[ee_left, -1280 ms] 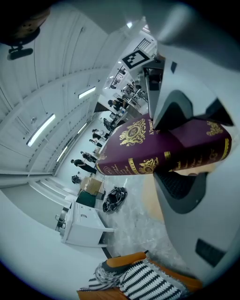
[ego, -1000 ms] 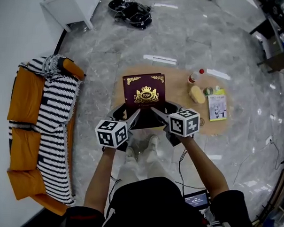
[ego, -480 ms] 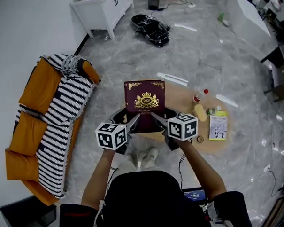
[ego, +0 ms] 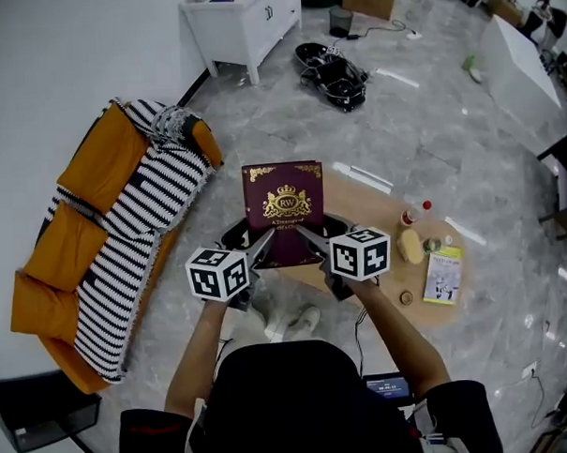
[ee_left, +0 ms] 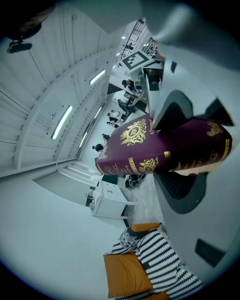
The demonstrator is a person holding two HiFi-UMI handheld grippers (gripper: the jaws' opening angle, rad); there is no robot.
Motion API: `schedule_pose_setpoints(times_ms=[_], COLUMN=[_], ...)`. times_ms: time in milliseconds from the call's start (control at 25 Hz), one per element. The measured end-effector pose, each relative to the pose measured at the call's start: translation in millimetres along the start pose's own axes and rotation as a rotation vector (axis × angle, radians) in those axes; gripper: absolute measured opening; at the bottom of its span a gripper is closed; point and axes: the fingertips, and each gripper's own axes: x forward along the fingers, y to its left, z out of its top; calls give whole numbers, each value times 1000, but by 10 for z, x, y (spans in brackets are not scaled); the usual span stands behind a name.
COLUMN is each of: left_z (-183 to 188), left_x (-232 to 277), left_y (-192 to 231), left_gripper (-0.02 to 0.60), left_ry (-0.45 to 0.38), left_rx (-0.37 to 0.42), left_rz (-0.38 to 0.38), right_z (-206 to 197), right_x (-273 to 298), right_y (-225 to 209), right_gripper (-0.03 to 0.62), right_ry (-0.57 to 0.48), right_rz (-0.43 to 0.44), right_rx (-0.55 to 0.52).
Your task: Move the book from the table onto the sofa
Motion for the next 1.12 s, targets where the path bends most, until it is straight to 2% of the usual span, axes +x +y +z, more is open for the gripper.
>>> schedule_pose_setpoints(times_ms=[240, 440, 1120], left_z=[15, 143, 381], left_x=[-91, -464, -1701], left_y=[60, 748, 2491], left_gripper=[293, 293, 293], left_ry=[-30, -66, -199], left_rx=[-17, -51, -160], left_rz=[56, 83, 255], right_z=[36, 124, 272], right_x=[85, 736, 2422], right_y=[72, 547, 1992], right_gripper=[275, 275, 275], right_ry=[30, 61, 159], right_rz=[47, 71, 230], right_rx=[-28, -62, -178])
